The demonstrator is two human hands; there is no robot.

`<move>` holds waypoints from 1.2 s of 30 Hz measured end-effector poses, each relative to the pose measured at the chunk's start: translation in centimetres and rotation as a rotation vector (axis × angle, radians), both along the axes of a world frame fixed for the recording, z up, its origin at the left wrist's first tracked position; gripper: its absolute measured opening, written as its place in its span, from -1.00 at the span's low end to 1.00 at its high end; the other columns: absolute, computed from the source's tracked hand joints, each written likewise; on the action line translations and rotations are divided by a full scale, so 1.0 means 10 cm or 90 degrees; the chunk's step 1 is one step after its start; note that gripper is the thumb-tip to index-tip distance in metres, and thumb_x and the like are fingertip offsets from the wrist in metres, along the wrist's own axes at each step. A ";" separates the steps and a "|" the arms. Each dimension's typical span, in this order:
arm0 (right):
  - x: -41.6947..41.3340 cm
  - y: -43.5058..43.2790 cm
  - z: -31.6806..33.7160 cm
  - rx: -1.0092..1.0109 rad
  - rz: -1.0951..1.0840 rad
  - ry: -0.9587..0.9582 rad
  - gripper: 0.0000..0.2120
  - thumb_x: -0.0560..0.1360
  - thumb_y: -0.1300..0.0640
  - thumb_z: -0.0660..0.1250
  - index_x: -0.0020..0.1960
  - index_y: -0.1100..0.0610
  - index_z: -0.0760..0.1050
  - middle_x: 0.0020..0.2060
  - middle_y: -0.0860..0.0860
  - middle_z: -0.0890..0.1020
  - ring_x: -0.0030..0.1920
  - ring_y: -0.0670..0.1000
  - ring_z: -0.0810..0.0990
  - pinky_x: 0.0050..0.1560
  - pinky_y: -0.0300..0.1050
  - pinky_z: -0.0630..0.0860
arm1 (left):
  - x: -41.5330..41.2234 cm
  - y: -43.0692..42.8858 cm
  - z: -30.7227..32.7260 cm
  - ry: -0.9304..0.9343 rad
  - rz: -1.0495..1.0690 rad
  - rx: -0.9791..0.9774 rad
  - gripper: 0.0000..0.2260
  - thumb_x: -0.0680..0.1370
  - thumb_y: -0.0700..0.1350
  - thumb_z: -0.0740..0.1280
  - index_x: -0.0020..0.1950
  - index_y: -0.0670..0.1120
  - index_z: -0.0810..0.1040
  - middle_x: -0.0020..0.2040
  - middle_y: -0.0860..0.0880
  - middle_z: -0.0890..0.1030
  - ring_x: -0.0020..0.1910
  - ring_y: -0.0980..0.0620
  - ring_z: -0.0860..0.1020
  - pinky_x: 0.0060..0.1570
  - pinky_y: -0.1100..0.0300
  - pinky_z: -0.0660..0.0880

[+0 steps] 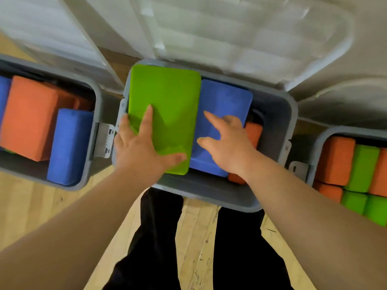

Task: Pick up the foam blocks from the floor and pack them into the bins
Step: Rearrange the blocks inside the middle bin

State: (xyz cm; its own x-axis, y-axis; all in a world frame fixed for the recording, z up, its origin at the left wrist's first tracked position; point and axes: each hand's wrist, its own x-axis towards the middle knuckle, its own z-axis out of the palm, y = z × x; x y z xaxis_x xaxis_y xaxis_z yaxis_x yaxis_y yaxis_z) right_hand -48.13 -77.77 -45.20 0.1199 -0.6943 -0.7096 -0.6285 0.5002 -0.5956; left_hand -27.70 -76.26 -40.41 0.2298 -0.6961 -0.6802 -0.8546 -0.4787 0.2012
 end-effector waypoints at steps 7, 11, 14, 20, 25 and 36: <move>-0.09 0.17 -0.53 0.054 -0.303 0.090 -0.04 0.57 -0.08 0.42 0.65 -0.19 -0.24 0.31 0.00 0.47 -0.02 0.09 0.64 -0.10 -0.05 0.58 | -0.11 -0.24 -0.37 -0.130 -0.112 0.077 0.22 0.30 0.48 0.46 0.44 0.39 -0.55 0.58 -0.05 -0.49 0.53 -0.52 -0.30 0.47 -0.50 -0.09; -0.08 0.23 -0.59 0.026 -0.238 0.106 -0.03 0.58 0.01 0.43 0.66 -0.17 -0.25 0.26 -0.14 0.45 -0.08 0.03 0.60 -0.31 -0.22 0.41 | 0.01 -0.27 -0.42 -0.120 -0.089 0.005 0.11 0.37 0.36 0.47 0.45 0.47 -0.45 0.62 0.00 -0.37 0.55 -0.51 -0.23 0.47 -0.49 -0.10; -0.02 0.25 -0.63 0.008 -0.257 0.083 0.01 0.52 0.03 0.49 0.66 -0.17 -0.20 0.49 -0.11 0.38 0.28 0.06 0.54 0.03 -0.19 0.41 | 0.12 -0.27 -0.38 -0.125 -0.086 -0.042 0.07 0.32 0.40 0.45 0.49 0.49 -0.33 0.61 -0.01 -0.18 0.54 -0.45 -0.03 0.48 -0.40 0.05; -0.04 0.33 -0.69 0.012 -0.198 0.075 0.10 0.48 0.06 0.54 0.64 -0.19 -0.23 0.43 -0.05 0.45 0.15 0.08 0.59 0.02 -0.10 0.47 | 0.14 -0.23 -0.23 -0.045 -0.091 -0.101 0.08 0.27 0.41 0.49 0.52 0.49 -0.23 0.58 0.01 -0.10 0.51 -0.27 0.07 0.46 -0.28 0.23; -0.34 0.31 -0.71 0.054 -0.095 0.068 0.00 0.53 0.15 0.41 0.64 -0.24 -0.23 0.08 0.08 0.67 -0.04 0.17 0.67 0.00 0.13 0.61 | -0.17 -0.27 -0.34 -0.126 -0.237 0.013 -0.03 0.35 0.58 0.25 0.48 0.47 -0.39 0.59 0.09 -0.35 0.55 -0.32 -0.07 0.45 -0.34 0.13; -1.03 -0.03 -1.32 0.031 0.044 0.190 -0.28 0.61 0.10 0.29 0.66 0.07 0.01 0.61 0.17 0.14 0.59 0.22 0.15 0.59 0.15 0.14 | -0.46 0.01 -0.60 -0.157 -0.222 0.091 -0.04 0.47 0.53 0.15 0.27 0.38 -0.70 0.42 -0.04 -0.66 0.53 -0.38 -0.29 0.45 -0.49 -0.17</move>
